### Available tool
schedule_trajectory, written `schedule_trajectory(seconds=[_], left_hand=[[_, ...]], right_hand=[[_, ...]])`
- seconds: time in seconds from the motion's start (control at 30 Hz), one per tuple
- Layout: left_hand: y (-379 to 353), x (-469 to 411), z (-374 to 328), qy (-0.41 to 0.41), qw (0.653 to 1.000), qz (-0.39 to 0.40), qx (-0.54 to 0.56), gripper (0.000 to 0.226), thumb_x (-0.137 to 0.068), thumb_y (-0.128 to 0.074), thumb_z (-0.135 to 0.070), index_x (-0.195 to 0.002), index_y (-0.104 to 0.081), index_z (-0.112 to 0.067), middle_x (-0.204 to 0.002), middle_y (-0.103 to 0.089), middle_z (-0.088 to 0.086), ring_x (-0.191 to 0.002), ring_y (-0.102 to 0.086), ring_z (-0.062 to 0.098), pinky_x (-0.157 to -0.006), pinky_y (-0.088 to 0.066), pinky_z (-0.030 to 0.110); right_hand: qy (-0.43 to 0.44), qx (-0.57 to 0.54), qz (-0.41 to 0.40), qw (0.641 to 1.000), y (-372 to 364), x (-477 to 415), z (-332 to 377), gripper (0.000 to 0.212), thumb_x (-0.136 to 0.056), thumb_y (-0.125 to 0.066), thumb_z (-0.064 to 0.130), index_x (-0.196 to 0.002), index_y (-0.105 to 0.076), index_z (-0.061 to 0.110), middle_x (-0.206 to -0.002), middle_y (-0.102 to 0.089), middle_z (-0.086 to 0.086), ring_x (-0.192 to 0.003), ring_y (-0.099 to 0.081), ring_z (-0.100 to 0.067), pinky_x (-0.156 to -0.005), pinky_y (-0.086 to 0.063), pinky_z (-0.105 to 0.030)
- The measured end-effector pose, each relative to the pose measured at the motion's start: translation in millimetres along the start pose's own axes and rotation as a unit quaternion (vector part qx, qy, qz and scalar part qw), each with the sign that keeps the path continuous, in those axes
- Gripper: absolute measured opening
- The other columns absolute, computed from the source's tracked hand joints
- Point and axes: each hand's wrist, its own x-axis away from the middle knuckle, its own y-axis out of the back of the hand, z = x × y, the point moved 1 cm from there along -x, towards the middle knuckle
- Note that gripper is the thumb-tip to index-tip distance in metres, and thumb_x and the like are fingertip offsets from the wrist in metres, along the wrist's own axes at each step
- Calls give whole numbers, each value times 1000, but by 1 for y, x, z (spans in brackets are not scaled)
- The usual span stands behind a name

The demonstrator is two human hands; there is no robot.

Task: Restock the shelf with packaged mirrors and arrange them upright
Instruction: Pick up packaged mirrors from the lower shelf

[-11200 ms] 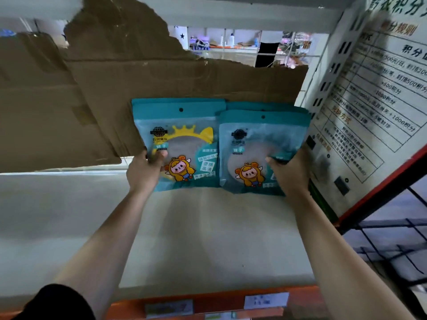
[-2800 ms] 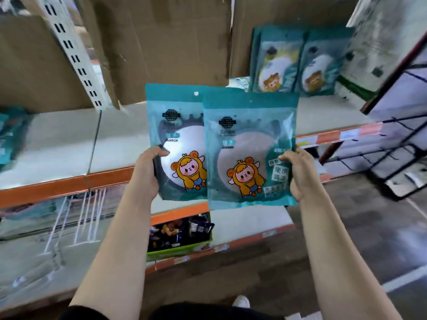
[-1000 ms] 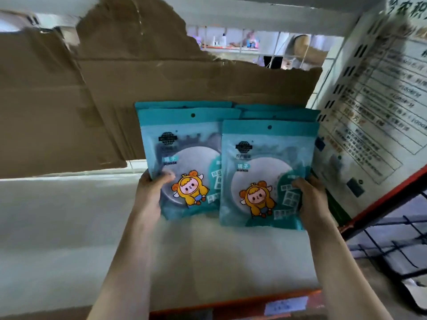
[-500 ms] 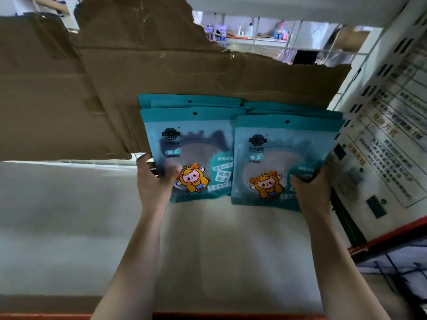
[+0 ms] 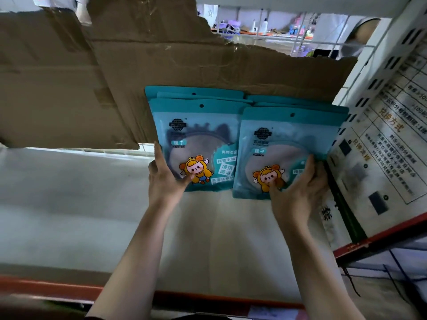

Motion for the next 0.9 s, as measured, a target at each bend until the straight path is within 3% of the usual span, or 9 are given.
schedule_trajectory(seconds=[0.1,0.2,0.27,0.4,0.57,0.8,0.9], left_hand=[[2,3,4,2,997,22,-71,113,-70,-80,-35,-150,-1,-21,-144,-31,19,-132,-33,36,-105,-33,47],[4,16,7,-16,981,42,-187,109,-72,-75,-45,-150,-2,-21,-151,-21,21,-140,-21,35,-112,-24,48],[8,26,6,-15,974,66,-217,107,-75,-73,-43,-150,0,-23,-155,-11,20,-142,-15,35,-114,-20,48],[30,46,10,18,976,89,-196,106,-78,-73,-36,-149,5,-32,-153,-16,16,-135,-32,38,-107,-35,50],[69,92,39,75,965,77,-240,77,-82,-66,-43,-145,-26,-27,-145,-34,8,-127,-43,32,-103,-39,47],[143,137,77,154,959,-19,-236,68,-83,-62,-39,-143,-31,-27,-143,-37,7,-127,-42,29,-102,-39,43],[168,149,93,160,959,-36,-232,74,-83,-64,-42,-145,-26,-26,-146,-34,7,-130,-39,27,-104,-38,42]], right_hand=[[39,19,60,997,0,11,7,91,-76,-75,20,-149,-20,11,-153,-16,-22,-140,-12,-42,-113,-12,-51],[97,52,92,990,0,29,11,80,-71,-78,18,-139,-37,8,-144,-32,-24,-133,-25,-45,-105,-27,-60],[123,59,138,981,2,37,15,72,-72,-77,20,-134,-42,7,-139,-39,-22,-129,-33,-43,-103,-31,-58],[177,36,276,944,2,47,25,65,-86,-64,27,-141,-33,14,-145,-37,-9,-135,-32,-29,-108,-29,-45],[265,53,423,865,-3,79,44,50,-94,-51,36,-139,-37,22,-143,-41,0,-130,-37,-20,-106,-31,-36],[376,31,475,795,-23,126,117,45,-93,-50,36,-135,-43,21,-138,-45,-3,-128,-39,-23,-102,-34,-36],[396,26,473,786,-30,142,145,46,-92,-51,34,-135,-44,19,-137,-47,-6,-126,-42,-25,-100,-37,-36]])
